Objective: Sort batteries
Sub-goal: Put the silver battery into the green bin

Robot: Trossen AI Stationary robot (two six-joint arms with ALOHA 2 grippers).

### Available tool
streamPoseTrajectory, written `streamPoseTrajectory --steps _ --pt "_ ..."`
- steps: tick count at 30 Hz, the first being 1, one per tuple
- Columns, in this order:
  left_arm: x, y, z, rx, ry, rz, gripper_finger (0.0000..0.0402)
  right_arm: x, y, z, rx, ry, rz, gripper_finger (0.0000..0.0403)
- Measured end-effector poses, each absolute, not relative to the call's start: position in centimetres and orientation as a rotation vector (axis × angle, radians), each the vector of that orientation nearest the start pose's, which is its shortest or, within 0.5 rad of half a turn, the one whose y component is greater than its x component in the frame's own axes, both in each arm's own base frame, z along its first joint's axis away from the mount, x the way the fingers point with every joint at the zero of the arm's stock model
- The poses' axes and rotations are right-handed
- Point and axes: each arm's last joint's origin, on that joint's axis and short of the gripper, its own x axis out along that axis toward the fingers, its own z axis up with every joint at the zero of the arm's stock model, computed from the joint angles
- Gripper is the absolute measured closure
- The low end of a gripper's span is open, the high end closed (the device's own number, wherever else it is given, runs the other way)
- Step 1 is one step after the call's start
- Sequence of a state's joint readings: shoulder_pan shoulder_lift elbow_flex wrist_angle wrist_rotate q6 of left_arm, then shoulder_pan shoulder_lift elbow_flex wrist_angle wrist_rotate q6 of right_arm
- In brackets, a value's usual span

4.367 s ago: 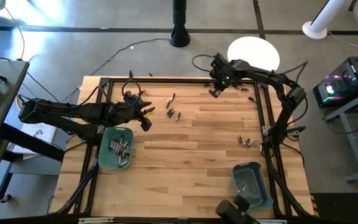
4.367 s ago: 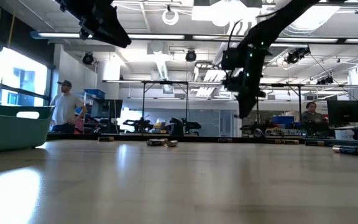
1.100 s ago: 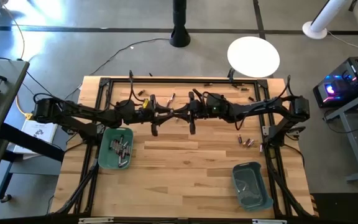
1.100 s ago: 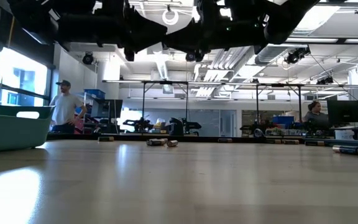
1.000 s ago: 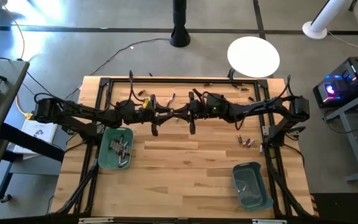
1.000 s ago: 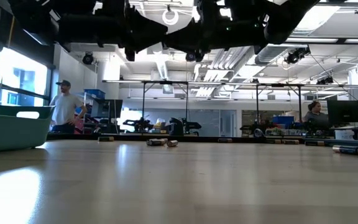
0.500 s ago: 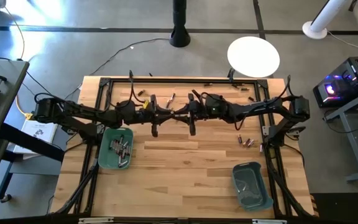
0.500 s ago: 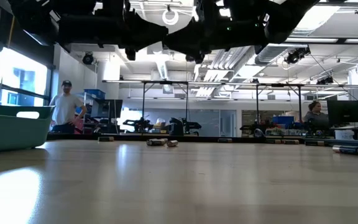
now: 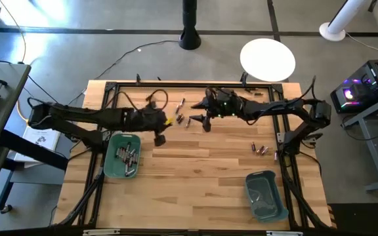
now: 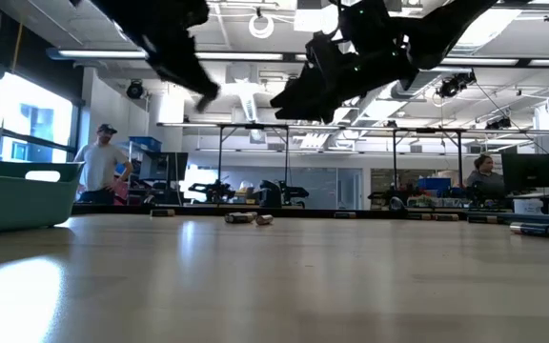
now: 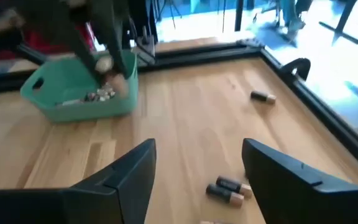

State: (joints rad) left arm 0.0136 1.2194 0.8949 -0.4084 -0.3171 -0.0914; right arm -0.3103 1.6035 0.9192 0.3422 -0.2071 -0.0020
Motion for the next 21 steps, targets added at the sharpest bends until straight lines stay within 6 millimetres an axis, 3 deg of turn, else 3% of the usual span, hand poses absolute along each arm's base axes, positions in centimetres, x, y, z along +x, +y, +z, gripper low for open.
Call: streamPoseTrajectory --steps 3,10,15,21 --pt "23.1 0.3 26.8 -0.145 0.935 0.367 0.0366 33.2 -10.2 22.8 0.070 0.324 -0.102 0.0170" --pt "17.7 -3.2 23.9 -0.539 1.359 0.558 0.0366 33.2 -10.2 22.9 0.023 0.312 -0.094 0.0170" --pt "15.5 -5.0 21.7 -0.752 1.420 0.623 0.0366 33.2 -10.2 22.8 0.005 0.315 -0.090 0.0170" --pt "14.1 -5.5 19.4 -0.860 1.427 0.655 0.0366 33.2 -10.2 22.8 0.005 0.316 -0.090 0.0170"
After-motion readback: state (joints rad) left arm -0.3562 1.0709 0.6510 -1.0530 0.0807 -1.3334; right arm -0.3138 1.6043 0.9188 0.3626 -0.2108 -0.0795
